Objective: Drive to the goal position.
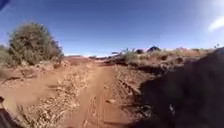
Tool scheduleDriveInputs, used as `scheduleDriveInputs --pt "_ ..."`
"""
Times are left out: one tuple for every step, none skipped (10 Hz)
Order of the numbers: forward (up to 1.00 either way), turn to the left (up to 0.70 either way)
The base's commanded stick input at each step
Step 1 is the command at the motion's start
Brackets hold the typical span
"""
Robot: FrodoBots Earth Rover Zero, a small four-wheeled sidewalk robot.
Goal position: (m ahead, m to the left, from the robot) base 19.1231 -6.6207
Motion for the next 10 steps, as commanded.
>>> scheduleDriveInputs --pt "0.50 0.00" --pt "0.50 0.00" --pt "0.50 0.00" --pt "0.50 0.00" --pt "0.50 0.00" --pt "0.50 0.00" --pt "0.50 0.00" --pt "0.50 0.00" --pt "0.50 0.00" --pt "0.50 0.00"
